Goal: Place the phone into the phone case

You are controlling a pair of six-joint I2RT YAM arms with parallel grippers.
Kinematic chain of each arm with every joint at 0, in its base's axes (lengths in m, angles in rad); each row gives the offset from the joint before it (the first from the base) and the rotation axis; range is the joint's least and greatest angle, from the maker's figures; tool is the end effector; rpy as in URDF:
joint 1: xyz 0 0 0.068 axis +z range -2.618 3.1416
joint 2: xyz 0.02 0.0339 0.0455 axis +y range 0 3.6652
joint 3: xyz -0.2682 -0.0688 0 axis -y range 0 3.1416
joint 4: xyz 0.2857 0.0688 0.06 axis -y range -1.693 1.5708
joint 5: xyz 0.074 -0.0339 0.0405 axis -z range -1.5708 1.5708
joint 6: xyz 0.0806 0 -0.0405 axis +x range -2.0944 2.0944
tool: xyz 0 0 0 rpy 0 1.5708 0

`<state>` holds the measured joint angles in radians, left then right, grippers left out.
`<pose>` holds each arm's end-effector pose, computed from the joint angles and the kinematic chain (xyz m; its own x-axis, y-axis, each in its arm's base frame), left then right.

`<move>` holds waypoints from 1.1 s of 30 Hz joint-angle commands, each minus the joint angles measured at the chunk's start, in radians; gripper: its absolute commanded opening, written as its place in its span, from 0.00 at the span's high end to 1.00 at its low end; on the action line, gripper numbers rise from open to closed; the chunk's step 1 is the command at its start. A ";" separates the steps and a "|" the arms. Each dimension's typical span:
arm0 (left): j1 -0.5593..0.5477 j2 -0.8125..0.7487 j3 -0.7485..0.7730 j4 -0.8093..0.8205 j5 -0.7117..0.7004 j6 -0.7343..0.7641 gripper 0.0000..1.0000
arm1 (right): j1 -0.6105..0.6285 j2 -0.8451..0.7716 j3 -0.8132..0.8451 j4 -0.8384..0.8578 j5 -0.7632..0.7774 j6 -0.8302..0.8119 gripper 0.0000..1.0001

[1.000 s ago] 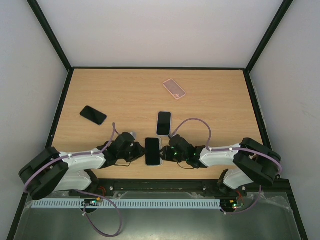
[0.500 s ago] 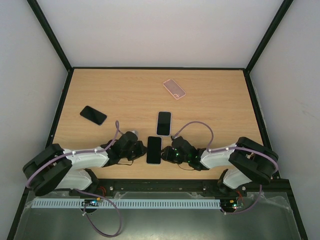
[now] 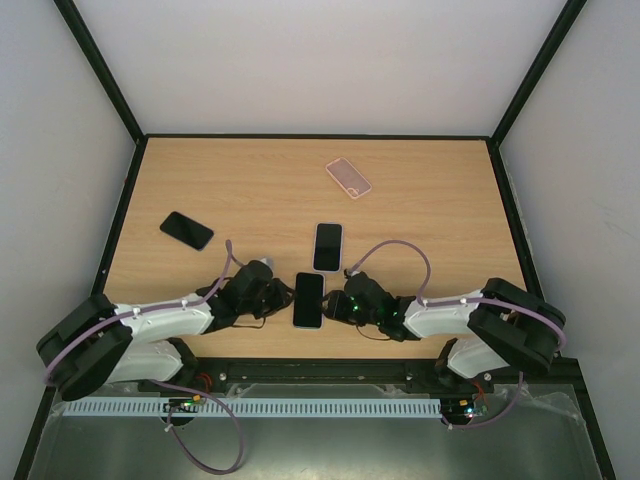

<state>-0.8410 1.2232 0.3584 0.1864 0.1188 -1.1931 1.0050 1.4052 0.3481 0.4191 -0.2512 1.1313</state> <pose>0.1793 -0.2147 0.0905 -0.8994 -0.3789 -0.2180 -0.0933 0.6535 -0.7511 0.1389 0.2560 0.0681 -0.9727 0.1035 -0.2078 -0.1045 0.6042 0.7899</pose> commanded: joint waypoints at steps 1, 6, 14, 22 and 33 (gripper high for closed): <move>0.019 -0.005 0.005 -0.035 -0.006 0.035 0.82 | -0.008 0.002 0.016 -0.003 0.050 0.009 0.61; 0.020 0.016 0.003 -0.016 0.019 0.048 0.86 | -0.008 0.049 0.019 0.058 0.036 0.043 0.57; 0.019 0.038 -0.030 0.037 0.043 0.047 0.91 | -0.007 0.121 0.050 0.144 -0.034 0.077 0.53; 0.019 0.016 -0.097 0.079 0.047 0.012 0.95 | -0.009 0.091 0.023 0.291 -0.077 0.152 0.53; 0.019 -0.083 -0.140 0.069 0.055 -0.028 0.87 | -0.009 0.045 0.007 0.348 -0.068 0.208 0.52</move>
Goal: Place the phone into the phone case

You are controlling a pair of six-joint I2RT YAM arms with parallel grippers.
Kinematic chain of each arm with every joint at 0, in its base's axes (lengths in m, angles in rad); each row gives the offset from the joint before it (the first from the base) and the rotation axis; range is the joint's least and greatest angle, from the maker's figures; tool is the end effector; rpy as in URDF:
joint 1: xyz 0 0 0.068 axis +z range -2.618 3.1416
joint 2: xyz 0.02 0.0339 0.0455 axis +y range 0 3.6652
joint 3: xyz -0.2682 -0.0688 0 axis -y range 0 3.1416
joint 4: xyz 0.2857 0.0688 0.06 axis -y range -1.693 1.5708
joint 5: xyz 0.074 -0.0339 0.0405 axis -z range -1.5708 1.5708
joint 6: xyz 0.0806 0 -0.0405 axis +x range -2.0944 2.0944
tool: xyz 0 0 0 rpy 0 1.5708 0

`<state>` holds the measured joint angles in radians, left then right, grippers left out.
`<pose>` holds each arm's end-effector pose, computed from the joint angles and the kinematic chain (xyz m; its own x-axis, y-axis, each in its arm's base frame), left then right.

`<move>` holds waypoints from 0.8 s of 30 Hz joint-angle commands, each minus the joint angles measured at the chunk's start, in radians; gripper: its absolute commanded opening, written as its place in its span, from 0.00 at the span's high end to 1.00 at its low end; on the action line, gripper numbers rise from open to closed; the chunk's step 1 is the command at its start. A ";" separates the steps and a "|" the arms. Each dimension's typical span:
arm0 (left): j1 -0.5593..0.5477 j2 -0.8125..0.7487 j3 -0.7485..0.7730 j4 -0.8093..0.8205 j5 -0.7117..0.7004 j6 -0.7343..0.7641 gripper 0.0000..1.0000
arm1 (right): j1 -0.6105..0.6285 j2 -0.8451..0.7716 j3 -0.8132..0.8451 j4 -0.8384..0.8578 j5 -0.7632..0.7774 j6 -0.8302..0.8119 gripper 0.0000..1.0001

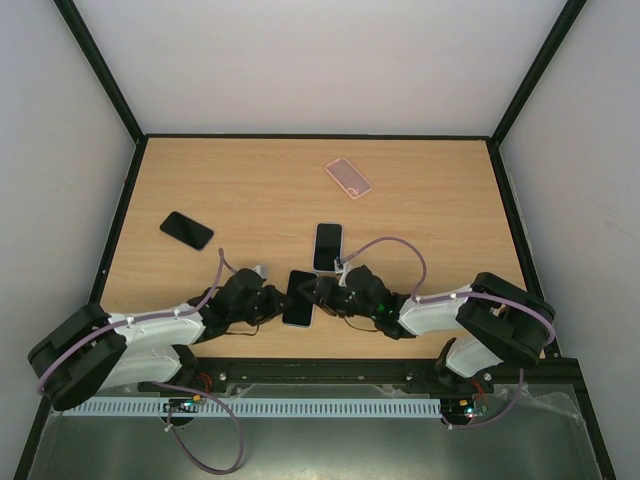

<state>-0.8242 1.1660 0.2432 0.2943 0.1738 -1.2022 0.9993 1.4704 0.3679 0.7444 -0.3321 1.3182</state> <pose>0.1655 -0.1994 0.0783 -0.9069 -0.3727 -0.1966 -0.0778 0.6066 -0.7912 0.1490 0.2802 0.0998 -0.9772 0.1728 -0.1234 -0.0564 0.3491 0.9354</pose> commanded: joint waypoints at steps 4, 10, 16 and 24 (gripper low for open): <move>0.009 -0.070 -0.013 -0.102 -0.034 -0.005 0.79 | -0.004 -0.029 -0.028 -0.076 0.082 0.003 0.52; 0.037 -0.103 0.001 -0.170 -0.078 0.047 0.75 | -0.004 -0.033 -0.026 -0.162 0.150 -0.027 0.52; 0.039 -0.057 0.001 -0.121 -0.031 0.073 0.74 | -0.004 0.031 0.000 -0.165 0.158 -0.039 0.52; 0.040 0.001 -0.034 -0.005 0.020 0.066 0.83 | -0.003 0.119 0.028 -0.147 0.141 -0.048 0.49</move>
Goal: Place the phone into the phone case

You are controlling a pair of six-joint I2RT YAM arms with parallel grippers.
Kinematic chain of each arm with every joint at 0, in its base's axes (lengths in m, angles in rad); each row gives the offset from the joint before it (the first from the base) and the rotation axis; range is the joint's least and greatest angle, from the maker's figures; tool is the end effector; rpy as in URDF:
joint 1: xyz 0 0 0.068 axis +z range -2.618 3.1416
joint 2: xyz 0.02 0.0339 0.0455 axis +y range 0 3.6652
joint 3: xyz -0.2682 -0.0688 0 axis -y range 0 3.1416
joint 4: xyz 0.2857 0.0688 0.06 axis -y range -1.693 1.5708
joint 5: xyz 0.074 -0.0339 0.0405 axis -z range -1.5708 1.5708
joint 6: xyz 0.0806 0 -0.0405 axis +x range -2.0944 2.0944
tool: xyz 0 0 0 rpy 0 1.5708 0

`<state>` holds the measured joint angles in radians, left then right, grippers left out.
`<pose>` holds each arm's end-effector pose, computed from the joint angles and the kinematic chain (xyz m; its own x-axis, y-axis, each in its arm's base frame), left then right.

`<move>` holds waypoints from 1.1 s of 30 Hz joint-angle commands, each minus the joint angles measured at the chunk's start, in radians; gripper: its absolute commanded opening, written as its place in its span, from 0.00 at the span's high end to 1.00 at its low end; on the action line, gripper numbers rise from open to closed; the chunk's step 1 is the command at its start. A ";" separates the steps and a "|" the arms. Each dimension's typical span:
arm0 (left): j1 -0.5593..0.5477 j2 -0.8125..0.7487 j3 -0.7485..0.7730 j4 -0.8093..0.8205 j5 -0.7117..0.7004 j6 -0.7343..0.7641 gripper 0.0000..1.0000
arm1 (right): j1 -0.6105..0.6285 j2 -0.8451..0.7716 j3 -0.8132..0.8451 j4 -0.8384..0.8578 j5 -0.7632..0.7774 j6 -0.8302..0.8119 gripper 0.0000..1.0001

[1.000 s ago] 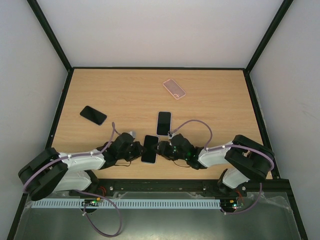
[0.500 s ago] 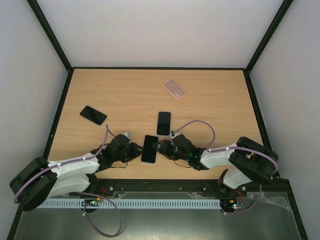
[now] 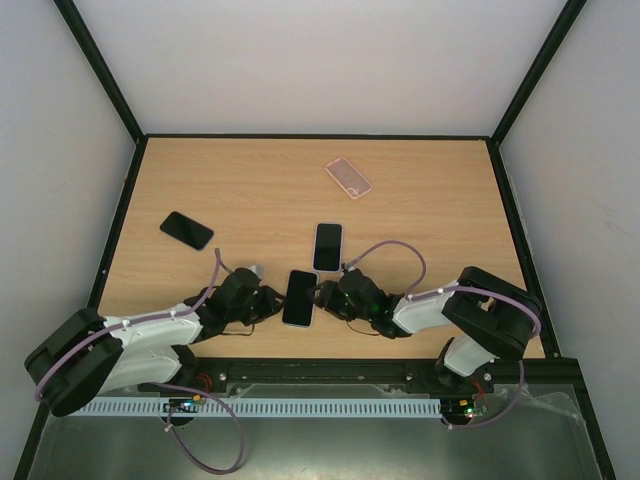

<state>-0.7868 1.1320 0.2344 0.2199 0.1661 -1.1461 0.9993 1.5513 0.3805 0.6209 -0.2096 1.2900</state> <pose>0.1676 -0.1869 0.0741 -0.9016 -0.3685 -0.2265 -0.0782 0.6539 -0.7525 0.1544 0.2712 0.0620 -0.9610 0.2432 -0.1318 0.0170 0.5276 0.8493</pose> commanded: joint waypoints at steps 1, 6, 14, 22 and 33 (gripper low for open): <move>-0.001 0.042 -0.036 0.096 0.036 0.000 0.86 | -0.004 0.043 0.018 -0.022 0.015 -0.025 0.49; -0.026 0.059 -0.064 0.164 0.049 -0.041 0.95 | -0.003 0.076 0.038 0.039 -0.054 -0.024 0.47; -0.048 0.036 -0.087 0.192 0.050 -0.087 0.96 | -0.003 0.066 -0.003 0.295 -0.197 0.060 0.46; -0.048 -0.007 -0.084 0.121 0.009 -0.080 0.86 | -0.004 0.029 -0.041 0.401 -0.249 0.075 0.46; -0.048 -0.070 -0.092 0.074 -0.002 -0.063 0.85 | -0.003 0.114 -0.058 0.597 -0.269 0.138 0.46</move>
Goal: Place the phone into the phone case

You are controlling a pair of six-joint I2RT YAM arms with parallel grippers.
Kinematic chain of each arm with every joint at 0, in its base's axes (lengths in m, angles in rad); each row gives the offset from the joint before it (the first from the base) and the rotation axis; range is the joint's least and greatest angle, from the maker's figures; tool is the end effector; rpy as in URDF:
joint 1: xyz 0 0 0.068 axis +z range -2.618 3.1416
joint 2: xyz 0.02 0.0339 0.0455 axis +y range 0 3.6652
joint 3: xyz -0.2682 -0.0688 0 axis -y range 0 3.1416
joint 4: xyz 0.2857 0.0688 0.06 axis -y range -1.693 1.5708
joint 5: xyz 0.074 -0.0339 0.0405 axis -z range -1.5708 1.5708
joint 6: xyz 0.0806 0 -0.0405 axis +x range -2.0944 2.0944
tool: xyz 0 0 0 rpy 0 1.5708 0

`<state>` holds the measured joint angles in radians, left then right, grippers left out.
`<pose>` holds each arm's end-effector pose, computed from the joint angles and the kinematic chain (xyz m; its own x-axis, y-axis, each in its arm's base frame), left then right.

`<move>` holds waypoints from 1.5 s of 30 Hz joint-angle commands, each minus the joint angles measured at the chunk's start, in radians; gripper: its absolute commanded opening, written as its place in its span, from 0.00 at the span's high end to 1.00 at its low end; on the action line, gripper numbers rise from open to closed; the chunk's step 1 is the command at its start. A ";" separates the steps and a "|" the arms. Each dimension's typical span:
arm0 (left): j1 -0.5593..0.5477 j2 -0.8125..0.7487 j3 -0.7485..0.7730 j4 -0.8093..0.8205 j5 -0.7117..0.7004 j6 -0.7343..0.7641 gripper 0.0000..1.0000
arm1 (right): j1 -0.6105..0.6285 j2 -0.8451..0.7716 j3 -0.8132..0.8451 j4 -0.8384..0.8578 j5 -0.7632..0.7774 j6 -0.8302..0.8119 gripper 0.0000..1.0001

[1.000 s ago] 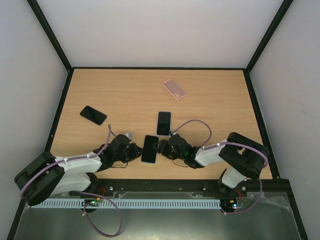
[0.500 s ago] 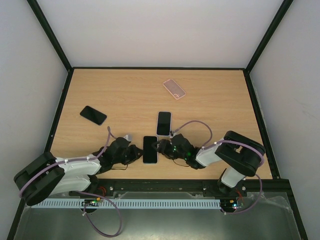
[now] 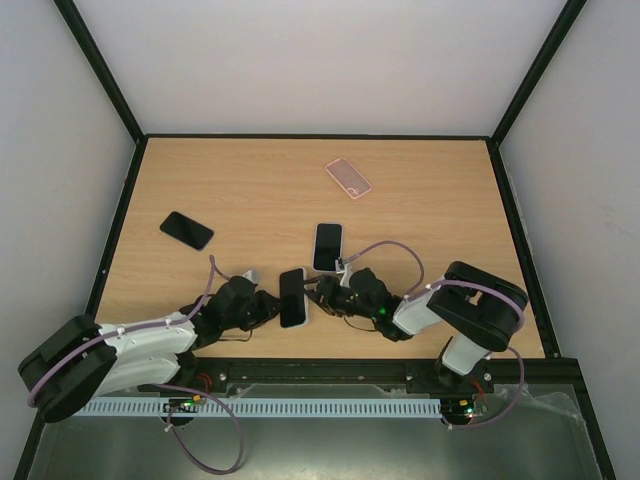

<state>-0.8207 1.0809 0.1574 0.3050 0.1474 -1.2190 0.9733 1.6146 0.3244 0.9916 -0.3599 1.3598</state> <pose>0.1544 -0.1831 0.0693 -0.8921 -0.4047 -0.2008 -0.0936 0.6004 -0.7942 0.1517 0.2734 0.0796 -0.9764 0.1918 -0.0989 -0.0399 0.2898 0.9563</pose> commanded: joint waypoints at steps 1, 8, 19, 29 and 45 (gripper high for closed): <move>-0.013 -0.024 -0.019 -0.014 0.015 0.010 0.84 | 0.023 0.068 -0.004 0.260 -0.127 0.088 0.46; -0.013 -0.059 -0.028 -0.027 0.001 0.013 0.83 | 0.023 0.170 -0.002 0.331 -0.143 0.133 0.49; -0.001 -0.093 -0.026 -0.064 0.001 0.012 0.82 | 0.022 0.177 -0.027 0.177 -0.051 0.032 0.88; 0.093 -0.244 0.005 -0.149 0.090 0.042 0.60 | 0.023 0.036 -0.061 0.154 -0.060 -0.051 0.96; 0.271 -0.601 0.135 -0.070 0.454 0.078 0.24 | 0.025 -0.460 -0.051 0.023 -0.266 -0.183 0.96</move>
<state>-0.5556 0.4965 0.2665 0.1238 0.4656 -1.1259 0.9905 1.2415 0.2363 1.0111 -0.5552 1.2263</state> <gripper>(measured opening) 0.776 0.084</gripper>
